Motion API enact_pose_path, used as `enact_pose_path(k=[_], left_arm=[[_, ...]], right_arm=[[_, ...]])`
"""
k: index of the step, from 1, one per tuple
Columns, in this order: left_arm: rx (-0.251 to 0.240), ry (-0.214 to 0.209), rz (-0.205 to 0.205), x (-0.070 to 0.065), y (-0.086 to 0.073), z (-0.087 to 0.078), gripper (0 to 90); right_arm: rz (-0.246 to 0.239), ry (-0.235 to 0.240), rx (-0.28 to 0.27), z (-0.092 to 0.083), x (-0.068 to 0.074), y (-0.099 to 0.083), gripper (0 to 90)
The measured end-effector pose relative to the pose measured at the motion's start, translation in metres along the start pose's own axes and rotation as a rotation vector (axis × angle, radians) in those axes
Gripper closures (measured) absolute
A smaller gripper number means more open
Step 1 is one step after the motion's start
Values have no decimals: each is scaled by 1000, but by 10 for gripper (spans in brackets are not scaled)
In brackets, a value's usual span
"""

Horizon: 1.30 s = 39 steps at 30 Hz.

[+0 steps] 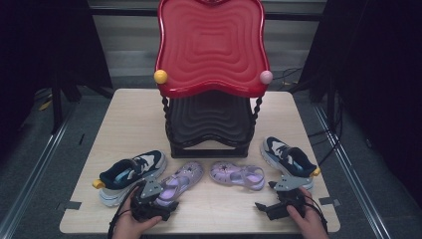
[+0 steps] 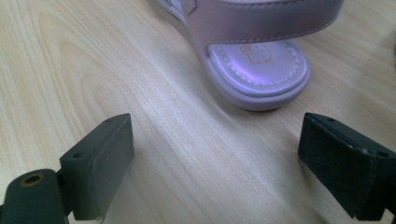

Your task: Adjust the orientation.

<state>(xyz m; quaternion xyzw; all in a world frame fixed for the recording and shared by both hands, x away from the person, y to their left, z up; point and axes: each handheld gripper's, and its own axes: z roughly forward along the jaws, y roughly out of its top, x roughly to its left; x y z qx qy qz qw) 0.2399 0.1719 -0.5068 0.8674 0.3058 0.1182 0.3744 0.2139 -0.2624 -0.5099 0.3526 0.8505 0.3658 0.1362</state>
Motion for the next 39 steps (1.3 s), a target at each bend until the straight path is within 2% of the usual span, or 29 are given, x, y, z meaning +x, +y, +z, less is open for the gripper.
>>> enact_pose_path(k=[29,39], left_arm=[[0,1,10,1,2,2,128],[0,23,-19,0,3,3,133]], right_arm=[[0,5,-1,-1,0,-1,102],[1,5,-1,-1,1,-1,102]])
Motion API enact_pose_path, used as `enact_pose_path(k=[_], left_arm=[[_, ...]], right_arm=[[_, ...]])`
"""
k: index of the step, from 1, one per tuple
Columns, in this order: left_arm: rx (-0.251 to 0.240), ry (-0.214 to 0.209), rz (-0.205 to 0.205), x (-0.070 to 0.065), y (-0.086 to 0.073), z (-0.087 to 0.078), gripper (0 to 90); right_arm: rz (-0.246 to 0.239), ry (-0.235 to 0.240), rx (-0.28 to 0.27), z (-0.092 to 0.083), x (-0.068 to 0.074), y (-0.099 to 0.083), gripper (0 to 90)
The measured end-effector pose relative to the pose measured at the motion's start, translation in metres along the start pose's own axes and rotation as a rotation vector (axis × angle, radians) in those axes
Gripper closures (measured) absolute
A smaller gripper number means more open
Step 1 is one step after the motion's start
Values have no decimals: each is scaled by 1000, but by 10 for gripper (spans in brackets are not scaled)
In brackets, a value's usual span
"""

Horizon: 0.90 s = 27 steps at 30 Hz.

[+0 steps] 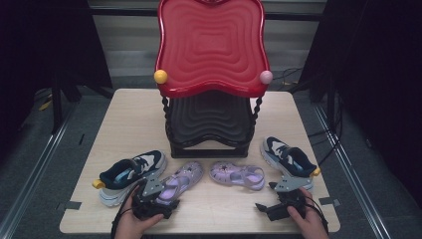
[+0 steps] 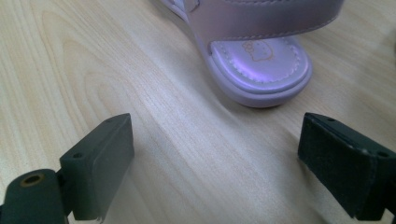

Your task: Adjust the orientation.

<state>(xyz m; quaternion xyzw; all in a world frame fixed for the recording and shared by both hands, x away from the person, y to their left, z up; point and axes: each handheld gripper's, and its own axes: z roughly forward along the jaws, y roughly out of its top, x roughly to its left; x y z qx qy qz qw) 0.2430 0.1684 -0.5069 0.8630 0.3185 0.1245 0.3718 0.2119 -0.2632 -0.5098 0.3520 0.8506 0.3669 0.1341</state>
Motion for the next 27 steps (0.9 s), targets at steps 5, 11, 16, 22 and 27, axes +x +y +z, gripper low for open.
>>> enact_pose_path(k=[5,11,16,22,27], left_arm=[[1,8,-7,0,0,0,136],[-4,35,-31,-2,1,0,154],[-10,42,-49,-2,3,2,168],[-26,54,-40,-6,7,6,184],[-26,73,-43,-10,10,10,233]], right_arm=[[0,0,0,0,0,0,102],[0,0,0,0,0,0,102],[-4,1,-1,0,0,0,102],[-4,1,-2,-1,0,-1,102],[-4,1,-2,-1,0,-1,102]])
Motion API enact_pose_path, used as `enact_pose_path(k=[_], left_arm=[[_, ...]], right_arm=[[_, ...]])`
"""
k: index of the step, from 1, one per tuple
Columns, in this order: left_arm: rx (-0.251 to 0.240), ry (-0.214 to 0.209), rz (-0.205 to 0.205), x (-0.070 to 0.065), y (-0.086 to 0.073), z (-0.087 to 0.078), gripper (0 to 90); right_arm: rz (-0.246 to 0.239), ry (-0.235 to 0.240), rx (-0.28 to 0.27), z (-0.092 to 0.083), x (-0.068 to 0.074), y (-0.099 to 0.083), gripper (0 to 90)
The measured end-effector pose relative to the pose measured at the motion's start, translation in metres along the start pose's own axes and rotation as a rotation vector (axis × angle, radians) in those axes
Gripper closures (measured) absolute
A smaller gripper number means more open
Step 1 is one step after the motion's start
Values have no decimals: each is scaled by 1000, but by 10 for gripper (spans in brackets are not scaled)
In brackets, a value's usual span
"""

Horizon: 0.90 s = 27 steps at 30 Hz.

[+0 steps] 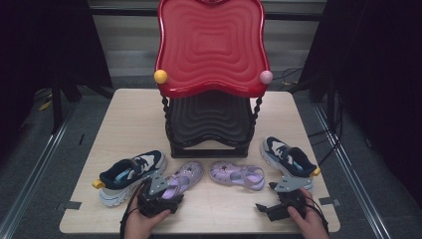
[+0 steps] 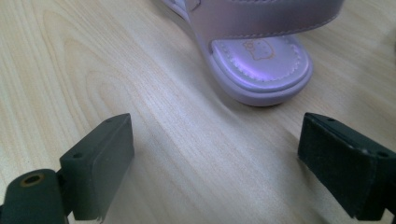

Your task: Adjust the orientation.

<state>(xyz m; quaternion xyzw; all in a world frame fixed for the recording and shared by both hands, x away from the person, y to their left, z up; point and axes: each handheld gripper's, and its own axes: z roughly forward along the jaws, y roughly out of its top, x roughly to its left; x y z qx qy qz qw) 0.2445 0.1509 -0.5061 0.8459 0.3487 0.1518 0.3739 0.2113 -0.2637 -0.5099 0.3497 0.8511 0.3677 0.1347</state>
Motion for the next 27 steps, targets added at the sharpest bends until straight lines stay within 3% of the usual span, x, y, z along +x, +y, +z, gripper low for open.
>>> enact_pose_path(k=[11,18,27], left_arm=[[-30,10,1,2,2,-3,366],[-28,24,39,0,5,-4,375],[-85,7,18,-3,9,-16,376]], right_arm=[[4,0,1,0,1,0,102],[3,0,2,-1,1,-1,102],[3,0,3,-1,1,-1,102]])
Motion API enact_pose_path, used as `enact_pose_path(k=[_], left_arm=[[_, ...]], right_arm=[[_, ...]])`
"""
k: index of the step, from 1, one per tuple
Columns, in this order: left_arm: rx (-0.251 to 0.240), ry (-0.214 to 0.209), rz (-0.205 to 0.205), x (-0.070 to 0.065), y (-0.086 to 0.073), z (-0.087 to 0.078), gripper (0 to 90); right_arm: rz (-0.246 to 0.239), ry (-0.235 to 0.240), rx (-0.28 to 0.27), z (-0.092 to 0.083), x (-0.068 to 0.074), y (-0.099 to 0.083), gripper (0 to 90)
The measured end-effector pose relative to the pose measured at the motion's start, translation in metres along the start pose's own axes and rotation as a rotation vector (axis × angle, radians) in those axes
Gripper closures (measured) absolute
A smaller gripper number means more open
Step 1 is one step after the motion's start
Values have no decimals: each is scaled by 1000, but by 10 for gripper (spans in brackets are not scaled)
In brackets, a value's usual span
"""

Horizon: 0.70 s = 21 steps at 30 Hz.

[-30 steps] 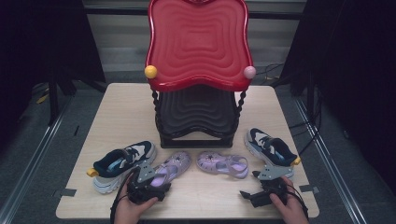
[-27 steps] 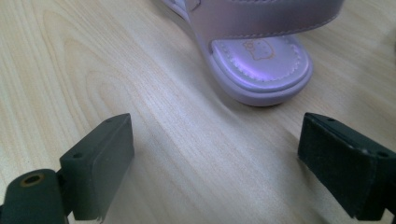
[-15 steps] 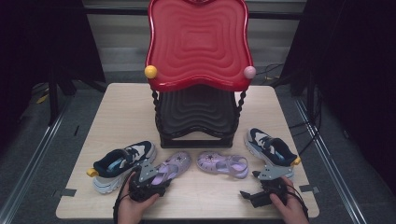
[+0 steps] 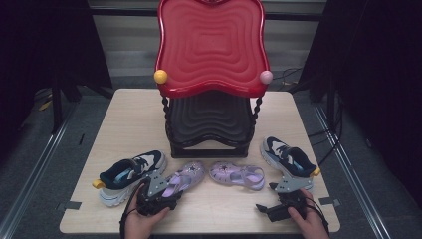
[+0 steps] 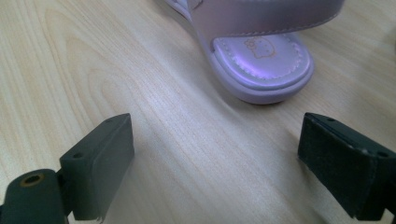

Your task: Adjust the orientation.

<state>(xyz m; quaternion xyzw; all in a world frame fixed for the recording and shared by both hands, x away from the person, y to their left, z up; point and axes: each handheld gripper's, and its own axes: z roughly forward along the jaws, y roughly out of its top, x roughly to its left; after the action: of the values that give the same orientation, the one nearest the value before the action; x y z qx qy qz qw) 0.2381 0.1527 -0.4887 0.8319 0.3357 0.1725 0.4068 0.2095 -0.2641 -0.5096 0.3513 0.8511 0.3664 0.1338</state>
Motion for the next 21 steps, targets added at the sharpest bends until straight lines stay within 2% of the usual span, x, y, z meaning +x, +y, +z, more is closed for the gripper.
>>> enact_pose_path(k=[9,13,15,21], left_arm=[[-70,17,-12,-4,5,-11,376],[-86,12,-14,-6,8,-16,376],[-90,14,8,-8,12,-20,376],[-113,14,-4,-11,22,-26,376]], right_arm=[[0,0,0,0,0,0,102],[0,0,0,0,0,0,102],[0,0,0,0,0,0,102],[0,0,-1,0,0,0,102]])
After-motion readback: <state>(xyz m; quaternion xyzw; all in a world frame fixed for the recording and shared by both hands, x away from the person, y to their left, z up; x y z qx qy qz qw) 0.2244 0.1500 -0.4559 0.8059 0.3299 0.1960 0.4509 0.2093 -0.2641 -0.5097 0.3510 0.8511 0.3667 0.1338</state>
